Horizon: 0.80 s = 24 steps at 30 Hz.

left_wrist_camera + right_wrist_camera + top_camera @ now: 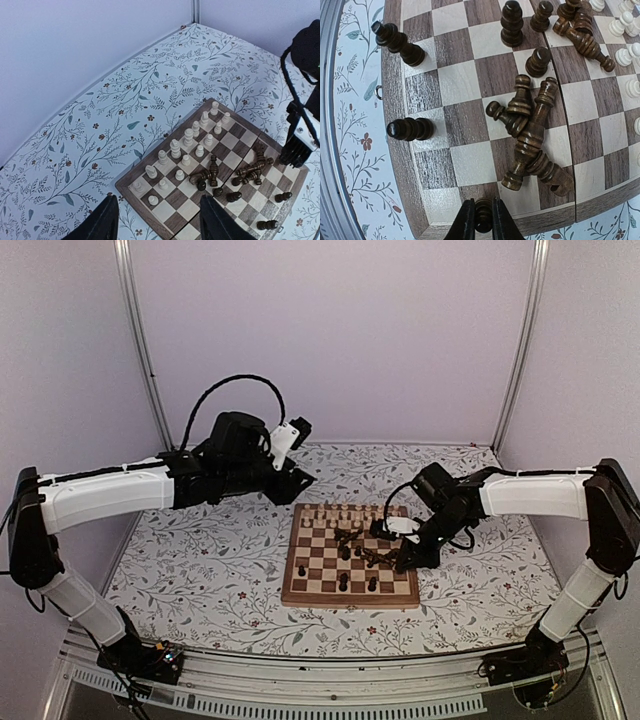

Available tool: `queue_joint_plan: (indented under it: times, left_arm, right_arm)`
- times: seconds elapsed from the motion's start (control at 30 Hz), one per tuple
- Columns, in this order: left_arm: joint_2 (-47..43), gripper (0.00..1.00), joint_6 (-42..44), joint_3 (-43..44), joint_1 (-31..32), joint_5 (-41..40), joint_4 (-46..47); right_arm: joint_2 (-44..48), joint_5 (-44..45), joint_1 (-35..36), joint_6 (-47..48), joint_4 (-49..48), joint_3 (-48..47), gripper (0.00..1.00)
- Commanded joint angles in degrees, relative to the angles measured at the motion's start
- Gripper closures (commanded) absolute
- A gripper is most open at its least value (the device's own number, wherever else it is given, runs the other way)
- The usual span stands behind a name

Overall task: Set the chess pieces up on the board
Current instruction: Place the chess piece on the chessboard.

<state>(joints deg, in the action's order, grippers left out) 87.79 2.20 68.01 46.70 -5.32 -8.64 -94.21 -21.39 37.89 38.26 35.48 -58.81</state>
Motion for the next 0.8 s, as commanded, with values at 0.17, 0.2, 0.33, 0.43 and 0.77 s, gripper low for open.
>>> queue_joint_plan:
  times: [0.17,0.2,0.33,0.43,0.77]
  left_arm:
    - [0.9,0.42,0.8,1.4,-0.2,0.6,-0.8]
    - [1.0,0.42,0.8,1.4,-0.2,0.6,-0.8]
    - [1.2,0.42,0.8,1.6,-0.2,0.8,-1.0]
    - [1.4,0.42,0.9,1.7,-0.2,1.0,-1.0]
    - [1.5,0.42,0.7,2.0,-0.1,1.5,-1.5]
  right_arm:
    - [-1.8,-0.3,0.7,0.4,-1.0,0.5,0.87]
    - [-1.8,-0.2,0.7,0.5,-1.0,0.4,0.86]
    - [-1.9,-0.3,0.7,0.7,-0.8,0.6,0.79]
    - [-1.6,-0.4,0.7,0.8,-0.3,0.3,0.73]
    - [2.2,-7.5,-5.1,2.2,5.3,-8.4,0.59]
